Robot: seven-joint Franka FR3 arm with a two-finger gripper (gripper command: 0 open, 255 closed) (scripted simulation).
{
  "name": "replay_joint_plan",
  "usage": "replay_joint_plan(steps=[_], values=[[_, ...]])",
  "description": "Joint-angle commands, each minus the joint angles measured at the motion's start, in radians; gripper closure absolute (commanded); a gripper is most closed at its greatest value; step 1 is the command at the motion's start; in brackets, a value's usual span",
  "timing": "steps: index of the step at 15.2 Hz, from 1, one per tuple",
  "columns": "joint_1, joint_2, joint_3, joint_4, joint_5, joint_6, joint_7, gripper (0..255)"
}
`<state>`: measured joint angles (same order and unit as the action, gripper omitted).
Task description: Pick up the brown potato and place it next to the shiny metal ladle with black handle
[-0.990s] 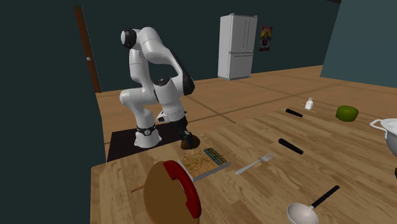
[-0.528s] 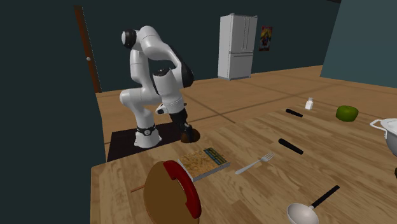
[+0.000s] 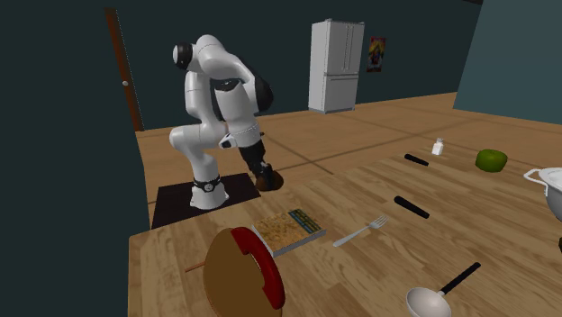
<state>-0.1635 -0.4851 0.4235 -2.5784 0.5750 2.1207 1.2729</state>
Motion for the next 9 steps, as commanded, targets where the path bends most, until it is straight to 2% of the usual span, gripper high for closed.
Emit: replay_joint_plan(steps=[1,8,9], values=[[-0.002,-0.012,-0.006,0.018,-0.008,-0.029,0.009,255],[-0.008,-0.048,-0.027,0.077,-0.032,-0.121,0.036,255],[-0.014,-0.004,-0.012,0.111,-0.039,-0.107,0.048,255]])
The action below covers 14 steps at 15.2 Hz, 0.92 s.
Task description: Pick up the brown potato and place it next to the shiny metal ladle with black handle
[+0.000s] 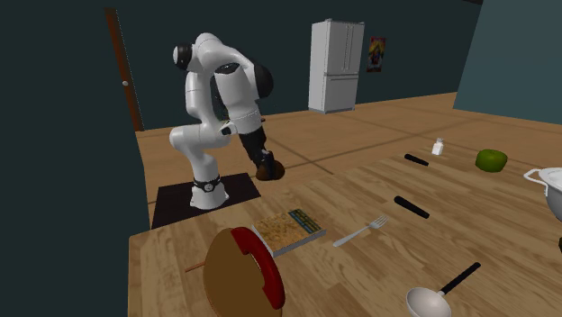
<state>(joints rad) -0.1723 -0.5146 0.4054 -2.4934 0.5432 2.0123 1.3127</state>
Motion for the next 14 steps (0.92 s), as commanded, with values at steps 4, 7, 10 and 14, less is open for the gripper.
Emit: replay_joint_plan(steps=[4,7,10,14], values=[[-0.03,0.197,0.062,0.17,-0.053,0.049,0.067,255],[-0.044,0.326,0.1,0.286,-0.108,0.074,0.124,255],[-0.047,0.458,0.131,0.412,-0.182,0.086,0.191,255],[-0.023,0.638,0.15,0.598,-0.297,0.079,0.287,255]])
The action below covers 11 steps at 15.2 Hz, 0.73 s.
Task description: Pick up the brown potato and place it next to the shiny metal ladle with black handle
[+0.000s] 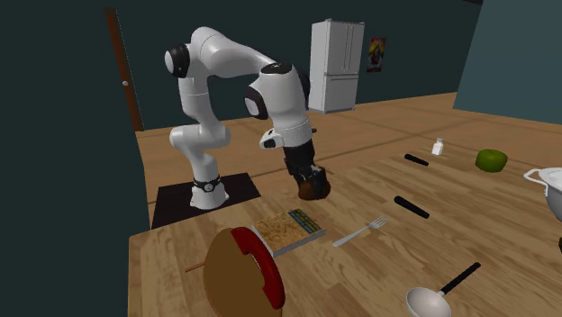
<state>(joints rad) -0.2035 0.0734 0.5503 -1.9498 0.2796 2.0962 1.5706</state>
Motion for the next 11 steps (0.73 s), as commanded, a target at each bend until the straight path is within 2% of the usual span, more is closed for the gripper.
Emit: replay_joint_plan(steps=[1,6,10,11], values=[[0.019,0.096,0.006,0.106,-0.063,-0.012,0.052,255],[0.105,0.328,-0.012,0.398,-0.2,-0.081,0.152,255],[0.208,0.537,-0.044,0.713,-0.29,-0.189,0.205,255],[0.207,0.537,-0.046,0.701,-0.29,-0.176,0.203,255]])
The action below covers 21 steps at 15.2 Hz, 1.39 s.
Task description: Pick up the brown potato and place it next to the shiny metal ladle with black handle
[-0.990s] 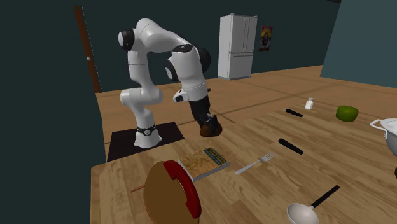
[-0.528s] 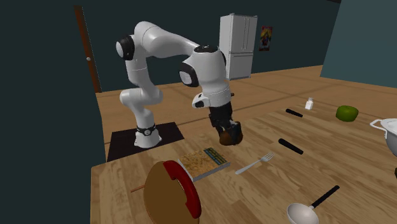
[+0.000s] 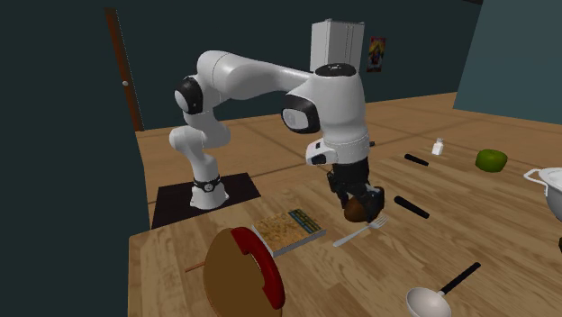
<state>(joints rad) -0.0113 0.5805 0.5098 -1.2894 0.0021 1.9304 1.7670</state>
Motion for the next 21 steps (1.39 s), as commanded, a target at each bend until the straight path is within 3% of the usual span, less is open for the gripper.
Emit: replay_joint_plan(steps=[1,21], values=[[0.014,0.031,-0.006,0.028,-0.012,0.002,0.005,255],[0.008,0.1,-0.025,-0.137,-0.028,0.227,-0.026,255]])
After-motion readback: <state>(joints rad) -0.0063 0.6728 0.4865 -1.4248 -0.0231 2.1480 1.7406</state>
